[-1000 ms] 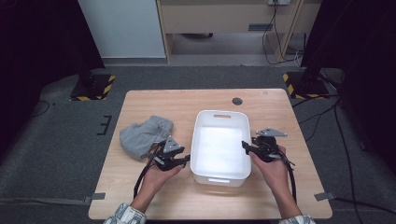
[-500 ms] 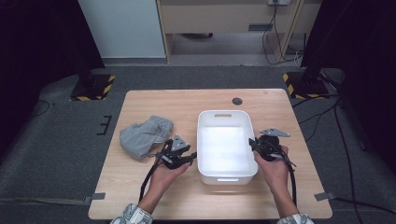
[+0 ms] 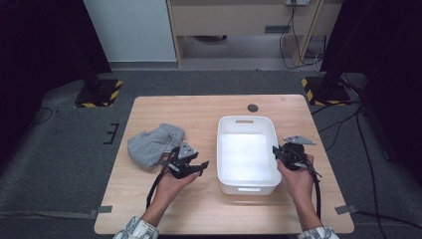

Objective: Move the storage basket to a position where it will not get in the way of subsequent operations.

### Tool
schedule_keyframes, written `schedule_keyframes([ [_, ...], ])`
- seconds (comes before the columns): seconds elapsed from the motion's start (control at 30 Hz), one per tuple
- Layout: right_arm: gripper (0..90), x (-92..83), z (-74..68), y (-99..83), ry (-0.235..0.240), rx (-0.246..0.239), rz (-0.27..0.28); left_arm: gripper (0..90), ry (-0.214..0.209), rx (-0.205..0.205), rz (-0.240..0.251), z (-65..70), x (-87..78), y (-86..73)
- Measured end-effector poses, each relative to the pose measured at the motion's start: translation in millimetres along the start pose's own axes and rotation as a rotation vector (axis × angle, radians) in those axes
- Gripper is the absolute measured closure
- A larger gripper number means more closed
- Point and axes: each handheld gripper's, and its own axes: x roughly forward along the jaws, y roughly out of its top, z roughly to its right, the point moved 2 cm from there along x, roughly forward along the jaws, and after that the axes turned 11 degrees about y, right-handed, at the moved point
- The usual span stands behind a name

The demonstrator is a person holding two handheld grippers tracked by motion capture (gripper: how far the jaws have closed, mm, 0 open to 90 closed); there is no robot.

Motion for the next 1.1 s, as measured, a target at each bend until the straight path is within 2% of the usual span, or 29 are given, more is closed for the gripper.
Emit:
schedule_keyframes([
  [0.07,77.4,-1.5,3.9,-0.3,-0.003,0.002,0.002,39.7,0.005,0.001,-0.001,-6.3,-3.5,-4.7],
  [0.17,77.4,-4.4,11.6,-1.3,0.003,0.009,0.008,36.0,0.001,-0.031,0.013,-15.6,-9.3,-11.0],
  [0.43,77.4,-15.5,32.8,-4.8,0.010,0.004,0.004,19.4,-0.014,-0.036,0.011,-21.1,-17.6,-23.1],
  [0.5,77.5,-18.7,38.0,-5.8,0.005,0.004,0.003,18.5,-0.024,-0.035,0.011,-21.7,-19.1,-24.4],
  [0.57,77.6,-21.5,43.3,-6.9,0.003,0.016,0.008,17.2,-0.021,-0.038,0.011,-23.2,-21.4,-26.1],
  [0.87,76.5,-27.3,64.6,-5.8,0.005,0.012,0.002,16.4,-0.011,-0.058,0.031,-30.1,-35.5,-36.5],
  [0.93,67.1,-30.0,66.7,-2.9,0.013,0.026,0.027,15.7,-0.007,-0.056,0.032,-32.0,-35.8,-37.3],
  [1.0,56.2,-37.2,66.8,4.8,-0.002,0.025,0.053,15.7,-0.002,-0.056,0.032,-34.5,-35.5,-38.1],
  [1.1,47.4,-47.4,64.3,16.9,0.004,0.033,0.078,15.5,0.004,-0.058,0.030,-37.6,-33.8,-38.3],
])
